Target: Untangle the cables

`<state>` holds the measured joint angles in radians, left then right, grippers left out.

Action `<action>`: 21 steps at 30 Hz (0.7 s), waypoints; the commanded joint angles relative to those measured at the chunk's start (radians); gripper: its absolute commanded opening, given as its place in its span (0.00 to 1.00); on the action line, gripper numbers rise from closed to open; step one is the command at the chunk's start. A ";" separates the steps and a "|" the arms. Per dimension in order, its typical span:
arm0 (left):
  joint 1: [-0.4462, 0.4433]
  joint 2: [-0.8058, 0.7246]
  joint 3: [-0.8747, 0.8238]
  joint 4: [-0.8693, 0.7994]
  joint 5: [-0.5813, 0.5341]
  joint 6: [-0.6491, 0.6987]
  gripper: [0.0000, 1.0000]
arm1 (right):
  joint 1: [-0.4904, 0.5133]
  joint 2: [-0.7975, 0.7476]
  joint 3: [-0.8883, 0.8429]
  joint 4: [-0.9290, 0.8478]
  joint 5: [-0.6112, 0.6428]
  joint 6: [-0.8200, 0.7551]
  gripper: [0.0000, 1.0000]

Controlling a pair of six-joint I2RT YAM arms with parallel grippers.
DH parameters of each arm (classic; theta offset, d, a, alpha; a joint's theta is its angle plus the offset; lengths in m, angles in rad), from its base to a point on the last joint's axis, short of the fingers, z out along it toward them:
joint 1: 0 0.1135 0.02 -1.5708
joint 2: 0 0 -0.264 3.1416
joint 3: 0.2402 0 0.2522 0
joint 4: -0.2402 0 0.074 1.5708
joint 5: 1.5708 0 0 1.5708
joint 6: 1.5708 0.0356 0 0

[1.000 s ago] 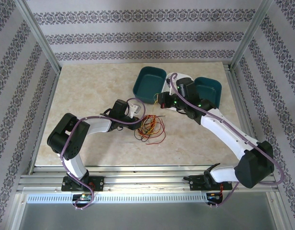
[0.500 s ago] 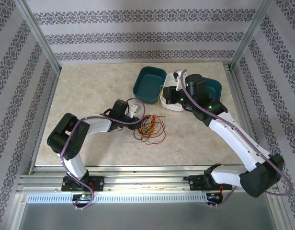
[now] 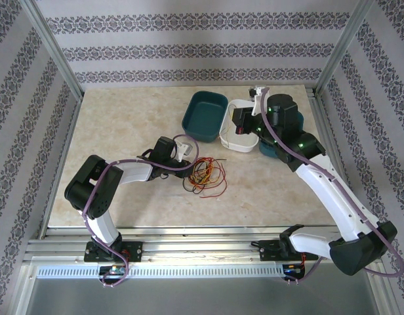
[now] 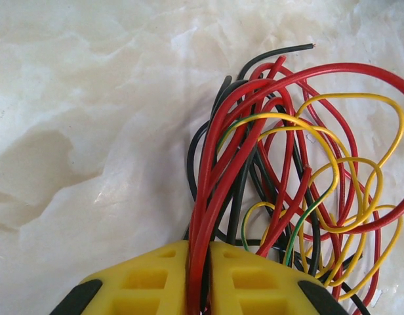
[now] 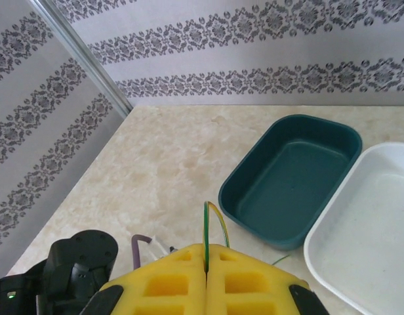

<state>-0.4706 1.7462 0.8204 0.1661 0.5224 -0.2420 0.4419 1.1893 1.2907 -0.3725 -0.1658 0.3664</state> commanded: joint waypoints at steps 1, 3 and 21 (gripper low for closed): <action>-0.010 0.009 -0.003 0.026 -0.003 -0.009 0.24 | -0.018 -0.022 0.034 -0.012 0.024 -0.021 0.00; -0.010 0.008 -0.001 0.026 0.000 -0.011 0.38 | -0.030 -0.022 0.036 -0.017 0.030 -0.021 0.00; -0.010 -0.043 0.009 0.016 -0.019 -0.020 0.64 | -0.255 0.004 0.048 -0.049 0.174 -0.069 0.00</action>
<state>-0.4706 1.7439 0.8204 0.1665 0.5117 -0.2512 0.2138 1.1854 1.3174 -0.4191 -0.0704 0.3351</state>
